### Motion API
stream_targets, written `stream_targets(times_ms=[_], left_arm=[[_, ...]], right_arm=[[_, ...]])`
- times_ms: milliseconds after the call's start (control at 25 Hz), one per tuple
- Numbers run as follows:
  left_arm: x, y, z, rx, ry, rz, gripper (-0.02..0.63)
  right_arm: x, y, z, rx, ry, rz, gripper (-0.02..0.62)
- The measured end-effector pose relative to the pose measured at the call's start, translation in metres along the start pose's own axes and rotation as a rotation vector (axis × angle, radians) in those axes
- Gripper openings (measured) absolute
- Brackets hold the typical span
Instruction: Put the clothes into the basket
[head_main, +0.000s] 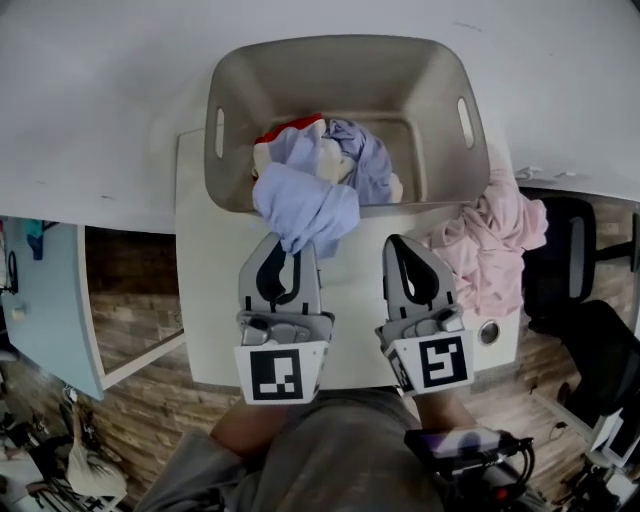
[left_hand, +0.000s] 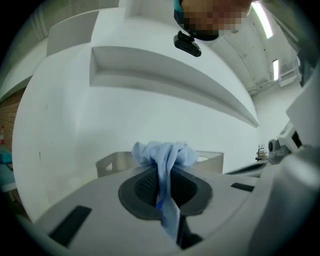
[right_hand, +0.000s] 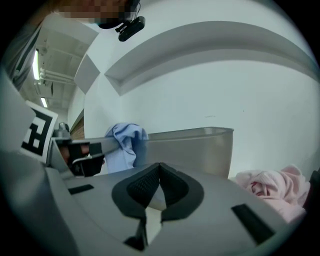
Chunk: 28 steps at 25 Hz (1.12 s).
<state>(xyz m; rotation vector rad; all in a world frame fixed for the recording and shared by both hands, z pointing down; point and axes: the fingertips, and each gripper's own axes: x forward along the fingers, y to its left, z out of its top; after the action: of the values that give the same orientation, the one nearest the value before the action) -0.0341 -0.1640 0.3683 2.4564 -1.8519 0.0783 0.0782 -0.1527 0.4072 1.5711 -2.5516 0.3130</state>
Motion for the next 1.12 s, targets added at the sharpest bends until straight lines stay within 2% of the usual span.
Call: stream_targets(times_ms=[160, 280, 440, 760, 840, 920, 960, 1040, 1120], left_arm=[[0.012, 0.004, 0.075, 0.056, -0.117, -0.018, 0.026], [0.032, 0.006, 0.113, 0.117, -0.172, -0.026, 0.026], [0.065, 0.001, 0.144, 0.148, -0.212, -0.067, 0.026], [0.105, -0.004, 0.194, 0.189, -0.293, -0.09, 0.028], [0.11, -0.008, 0.187, 0.203, -0.259, -0.111, 0.028], [0.112, -0.011, 0.162, 0.214, -0.18, -0.128, 0.033], [0.111, -0.013, 0.144, 0.214, -0.131, -0.135, 0.068], [0.103, -0.017, 0.106, 0.2, -0.035, -0.153, 0.194], [0.088, -0.022, 0.078, 0.192, 0.019, -0.164, 0.198]], right_arm=[[-0.016, 0.001, 0.027, 0.051, -0.054, 0.0, 0.006], [-0.019, 0.0, 0.042, 0.057, -0.085, -0.007, 0.006], [-0.019, -0.008, 0.063, 0.066, -0.138, -0.048, 0.006], [-0.034, -0.035, 0.071, 0.102, -0.145, -0.153, 0.006], [-0.038, -0.038, 0.072, 0.105, -0.159, -0.169, 0.006], [-0.041, -0.038, 0.068, 0.104, -0.155, -0.178, 0.006], [-0.043, -0.037, 0.066, 0.101, -0.158, -0.175, 0.006], [-0.046, -0.037, 0.062, 0.097, -0.155, -0.168, 0.006], [-0.049, -0.039, 0.057, 0.097, -0.143, -0.171, 0.006]])
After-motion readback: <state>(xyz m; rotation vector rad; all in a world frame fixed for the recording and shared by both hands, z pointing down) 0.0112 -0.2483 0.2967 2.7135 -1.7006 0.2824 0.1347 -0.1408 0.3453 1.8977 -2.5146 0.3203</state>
